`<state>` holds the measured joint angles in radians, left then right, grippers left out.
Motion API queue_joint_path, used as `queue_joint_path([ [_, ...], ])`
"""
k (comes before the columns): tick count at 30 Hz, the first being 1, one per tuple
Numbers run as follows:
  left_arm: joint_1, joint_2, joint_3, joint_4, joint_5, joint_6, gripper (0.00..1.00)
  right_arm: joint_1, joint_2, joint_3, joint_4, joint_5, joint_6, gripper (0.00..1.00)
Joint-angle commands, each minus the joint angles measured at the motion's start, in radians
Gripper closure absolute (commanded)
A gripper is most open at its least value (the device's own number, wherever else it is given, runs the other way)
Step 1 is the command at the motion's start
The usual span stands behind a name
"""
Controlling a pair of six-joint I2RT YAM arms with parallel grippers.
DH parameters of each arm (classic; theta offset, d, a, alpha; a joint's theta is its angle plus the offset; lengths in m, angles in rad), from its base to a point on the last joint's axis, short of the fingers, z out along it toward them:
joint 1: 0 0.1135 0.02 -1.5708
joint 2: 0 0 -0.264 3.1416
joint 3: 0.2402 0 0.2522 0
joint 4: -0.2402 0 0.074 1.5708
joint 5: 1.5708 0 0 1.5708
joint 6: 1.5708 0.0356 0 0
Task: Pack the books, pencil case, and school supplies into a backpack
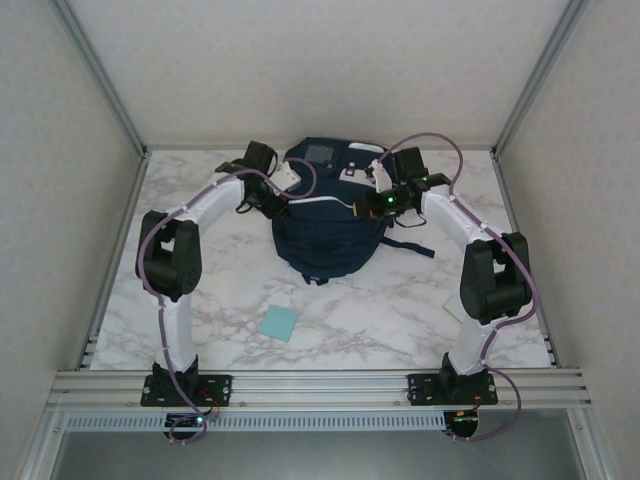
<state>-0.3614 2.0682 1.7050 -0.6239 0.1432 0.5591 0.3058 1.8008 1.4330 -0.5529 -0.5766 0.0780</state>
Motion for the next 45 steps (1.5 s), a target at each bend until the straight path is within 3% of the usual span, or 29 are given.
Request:
queue_joint_path([
  [1, 0.072, 0.024, 0.072, 0.111, -0.317, -0.181, 0.83, -0.014, -0.034, 0.008, -0.14, -0.023, -0.071, 1.0],
  [4, 0.07, -0.013, 0.067, 0.094, -0.278, -0.275, 0.74, -0.008, -0.053, 0.007, -0.114, -0.005, -0.048, 0.88],
  [6, 0.067, -0.049, 0.048, 0.08, -0.248, -0.341, 0.66, -0.007, -0.068, 0.006, -0.096, 0.009, -0.028, 0.66],
  [7, 0.063, -0.07, 0.033, 0.08, -0.239, -0.369, 0.55, -0.007, -0.074, 0.006, -0.09, 0.02, -0.019, 0.57],
  [8, 0.06, -0.096, 0.01, 0.08, -0.227, -0.395, 0.27, -0.005, -0.087, 0.001, -0.079, 0.04, -0.006, 0.46],
  [9, 0.055, -0.124, -0.011, 0.086, -0.218, -0.422, 0.15, -0.001, -0.101, -0.003, -0.07, 0.066, 0.005, 0.31],
  [10, 0.051, -0.153, -0.039, 0.091, -0.212, -0.442, 0.01, -0.001, -0.117, -0.01, -0.063, 0.089, 0.017, 0.24],
  [13, 0.039, -0.251, -0.125, 0.118, -0.21, -0.527, 0.0, 0.005, -0.176, -0.035, -0.044, 0.194, 0.06, 0.02],
  [16, 0.046, -0.33, -0.195, 0.152, -0.113, -0.617, 0.0, 0.004, -0.246, -0.067, -0.041, 0.327, 0.103, 0.01],
  [20, 0.087, -0.318, -0.181, 0.125, 0.146, -0.689, 0.0, 0.003, -0.311, -0.092, -0.084, 0.54, 0.177, 0.01],
  [24, 0.074, -0.265, -0.119, 0.027, 0.1, -0.677, 0.0, -0.01, -0.382, -0.13, -0.159, 0.835, 0.319, 0.01],
  [26, 0.053, -0.287, -0.147, 0.045, 0.038, -0.67, 0.0, -0.035, -0.411, -0.159, -0.203, 0.902, 0.388, 0.01],
  [32, 0.022, -0.375, -0.277, 0.178, -0.02, -0.778, 0.0, -0.11, -0.473, -0.297, -0.274, 0.892, 0.479, 0.01],
  [36, 0.022, -0.378, -0.313, 0.162, 0.019, -0.876, 0.0, -0.158, -0.502, -0.421, -0.298, 0.902, 0.569, 0.01],
  [41, -0.039, -0.462, -0.489, 0.303, -0.064, -0.931, 0.0, -0.247, -0.513, -0.585, -0.279, 0.832, 0.633, 0.01],
  [45, -0.1, -0.484, -0.559, 0.358, -0.076, -0.943, 0.0, -0.332, -0.524, -0.705, -0.154, 0.674, 0.621, 0.01],
])
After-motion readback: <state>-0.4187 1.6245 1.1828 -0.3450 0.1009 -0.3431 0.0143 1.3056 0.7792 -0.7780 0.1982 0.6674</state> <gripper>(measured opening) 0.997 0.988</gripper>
